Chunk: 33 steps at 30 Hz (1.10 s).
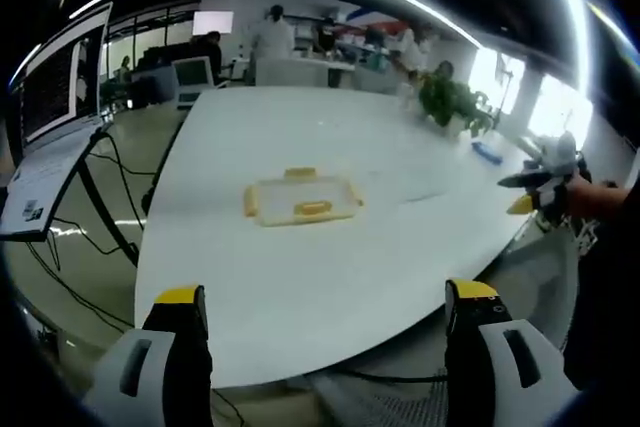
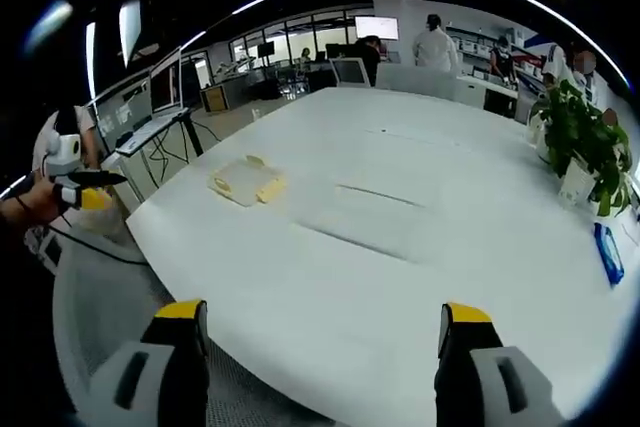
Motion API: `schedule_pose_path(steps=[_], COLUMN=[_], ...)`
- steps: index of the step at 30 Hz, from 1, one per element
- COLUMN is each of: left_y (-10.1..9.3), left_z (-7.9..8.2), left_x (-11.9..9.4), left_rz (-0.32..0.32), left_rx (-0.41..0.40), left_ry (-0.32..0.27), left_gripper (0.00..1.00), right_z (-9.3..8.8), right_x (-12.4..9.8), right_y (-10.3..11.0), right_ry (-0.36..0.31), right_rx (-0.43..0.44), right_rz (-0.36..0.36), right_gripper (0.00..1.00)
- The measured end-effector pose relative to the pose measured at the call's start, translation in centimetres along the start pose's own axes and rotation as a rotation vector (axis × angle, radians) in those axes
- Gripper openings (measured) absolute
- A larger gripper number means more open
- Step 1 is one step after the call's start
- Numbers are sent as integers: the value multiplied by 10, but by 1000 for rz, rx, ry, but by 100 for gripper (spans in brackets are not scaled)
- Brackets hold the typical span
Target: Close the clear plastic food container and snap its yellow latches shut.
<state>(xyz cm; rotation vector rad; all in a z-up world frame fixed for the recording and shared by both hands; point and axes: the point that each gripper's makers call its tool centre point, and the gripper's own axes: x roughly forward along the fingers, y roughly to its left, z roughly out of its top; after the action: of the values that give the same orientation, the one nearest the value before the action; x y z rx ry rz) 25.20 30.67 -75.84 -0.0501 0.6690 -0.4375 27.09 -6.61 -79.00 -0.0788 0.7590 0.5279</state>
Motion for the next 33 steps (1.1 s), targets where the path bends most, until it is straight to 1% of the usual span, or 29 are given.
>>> schedule_pose_path(steps=[9,15,33], left_y=[-1,0,3], left_z=[-5,-6,-13], left_x=[2,2,-1], left_rz=[-3,1,12], left_rx=[6,-3,-7], left_ry=[20,22,32], left_gripper=[97,97,97], right_z=[0,2,-4], right_x=[0,2,5], right_y=[-1,0,2], right_ry=[13,14,16], right_rx=[-8,-8,-8], right_rz=[4,6,9], right_gripper=[97,97,96])
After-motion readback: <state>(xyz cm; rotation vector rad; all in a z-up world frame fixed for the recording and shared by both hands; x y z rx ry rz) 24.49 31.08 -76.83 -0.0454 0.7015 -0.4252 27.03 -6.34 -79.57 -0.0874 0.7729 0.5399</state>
